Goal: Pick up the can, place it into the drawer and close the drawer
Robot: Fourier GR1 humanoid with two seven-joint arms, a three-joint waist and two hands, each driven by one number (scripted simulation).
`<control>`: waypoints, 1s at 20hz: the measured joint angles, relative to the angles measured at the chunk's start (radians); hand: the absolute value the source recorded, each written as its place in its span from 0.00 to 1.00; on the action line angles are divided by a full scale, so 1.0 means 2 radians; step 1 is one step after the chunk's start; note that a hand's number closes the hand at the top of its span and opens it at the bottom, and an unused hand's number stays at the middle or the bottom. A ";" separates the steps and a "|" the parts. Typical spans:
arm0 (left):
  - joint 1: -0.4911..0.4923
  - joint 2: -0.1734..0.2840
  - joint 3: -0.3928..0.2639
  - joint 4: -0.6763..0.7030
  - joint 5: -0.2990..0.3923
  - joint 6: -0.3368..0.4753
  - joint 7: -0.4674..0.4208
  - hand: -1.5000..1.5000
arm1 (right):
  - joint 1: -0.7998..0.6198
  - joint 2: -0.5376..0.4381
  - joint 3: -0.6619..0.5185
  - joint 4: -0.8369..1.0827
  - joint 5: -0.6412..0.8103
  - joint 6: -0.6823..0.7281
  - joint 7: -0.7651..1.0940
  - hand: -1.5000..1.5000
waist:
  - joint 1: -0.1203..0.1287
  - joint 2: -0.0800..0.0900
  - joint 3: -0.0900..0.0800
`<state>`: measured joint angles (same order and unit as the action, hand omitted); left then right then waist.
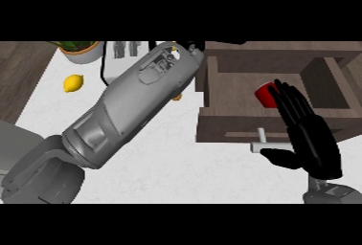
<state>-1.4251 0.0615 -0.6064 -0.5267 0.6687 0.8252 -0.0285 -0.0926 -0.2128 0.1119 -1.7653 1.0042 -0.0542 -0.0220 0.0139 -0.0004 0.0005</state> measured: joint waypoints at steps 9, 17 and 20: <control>0.044 0.069 -0.005 -0.092 -0.031 -0.006 0.058 0.00 | -0.082 0.026 -0.026 0.158 0.043 -0.093 -0.018 0.00 | 0.007 -0.006 -0.005; 0.079 0.123 -0.012 -0.174 -0.046 -0.011 0.107 0.00 | -0.150 0.020 -0.057 0.287 0.071 -0.170 -0.052 0.00 | 0.020 -0.011 -0.011; 0.092 0.143 -0.012 -0.200 -0.048 -0.015 0.121 0.00 | -0.183 0.018 -0.069 0.335 0.085 -0.195 -0.051 0.00 | 0.023 -0.010 -0.011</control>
<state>-1.2408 0.3477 -0.6299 -0.9264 0.5723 0.7955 0.2125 -0.4576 -0.1764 -0.0256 -1.0945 1.1746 -0.4437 -0.1231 0.0597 -0.0199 -0.0219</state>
